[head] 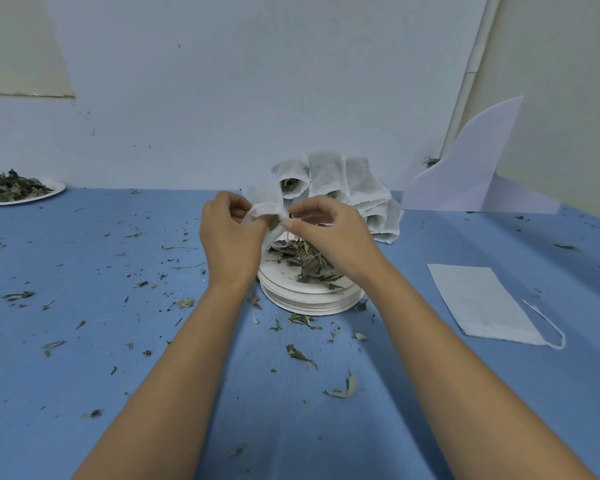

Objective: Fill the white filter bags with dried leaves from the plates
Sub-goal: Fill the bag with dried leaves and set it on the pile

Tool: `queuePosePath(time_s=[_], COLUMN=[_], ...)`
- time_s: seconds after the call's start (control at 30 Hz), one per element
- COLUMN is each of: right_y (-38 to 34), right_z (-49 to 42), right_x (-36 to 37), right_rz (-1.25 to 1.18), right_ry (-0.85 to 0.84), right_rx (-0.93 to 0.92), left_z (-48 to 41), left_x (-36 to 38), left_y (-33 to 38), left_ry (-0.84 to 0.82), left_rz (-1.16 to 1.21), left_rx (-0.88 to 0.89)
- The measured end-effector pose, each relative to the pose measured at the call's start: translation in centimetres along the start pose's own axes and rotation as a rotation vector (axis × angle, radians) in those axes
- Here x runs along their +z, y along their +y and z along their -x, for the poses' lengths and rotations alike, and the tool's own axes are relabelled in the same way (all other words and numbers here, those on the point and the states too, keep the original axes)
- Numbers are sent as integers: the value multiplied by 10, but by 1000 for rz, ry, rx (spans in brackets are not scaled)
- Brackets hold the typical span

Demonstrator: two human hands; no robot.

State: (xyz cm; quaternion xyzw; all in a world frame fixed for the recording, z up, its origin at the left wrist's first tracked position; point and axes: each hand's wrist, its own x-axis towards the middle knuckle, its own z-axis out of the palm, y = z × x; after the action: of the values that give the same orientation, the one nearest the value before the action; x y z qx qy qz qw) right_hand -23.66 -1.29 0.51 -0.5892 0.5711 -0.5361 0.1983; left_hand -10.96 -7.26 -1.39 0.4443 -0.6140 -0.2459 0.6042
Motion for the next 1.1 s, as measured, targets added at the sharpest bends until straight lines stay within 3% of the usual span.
queuePosePath(time_s=[0.17, 0.27, 0.5, 1.1], right_y=[13, 20, 30, 35], right_z=[-5, -4, -4, -1], right_x=[-34, -34, -22, -7], right_rz=[461, 556, 643, 669], right_ry=[-356, -445, -379, -39], right_rx=[156, 186, 60, 27], left_z=[-3, -5, -4, -8], left_x=[2, 3, 2, -4], left_y=[0, 1, 2, 7], left_ry=[3, 18, 28, 251], left_rz=[153, 205, 224, 190], left_rx=[-191, -245, -261, -159])
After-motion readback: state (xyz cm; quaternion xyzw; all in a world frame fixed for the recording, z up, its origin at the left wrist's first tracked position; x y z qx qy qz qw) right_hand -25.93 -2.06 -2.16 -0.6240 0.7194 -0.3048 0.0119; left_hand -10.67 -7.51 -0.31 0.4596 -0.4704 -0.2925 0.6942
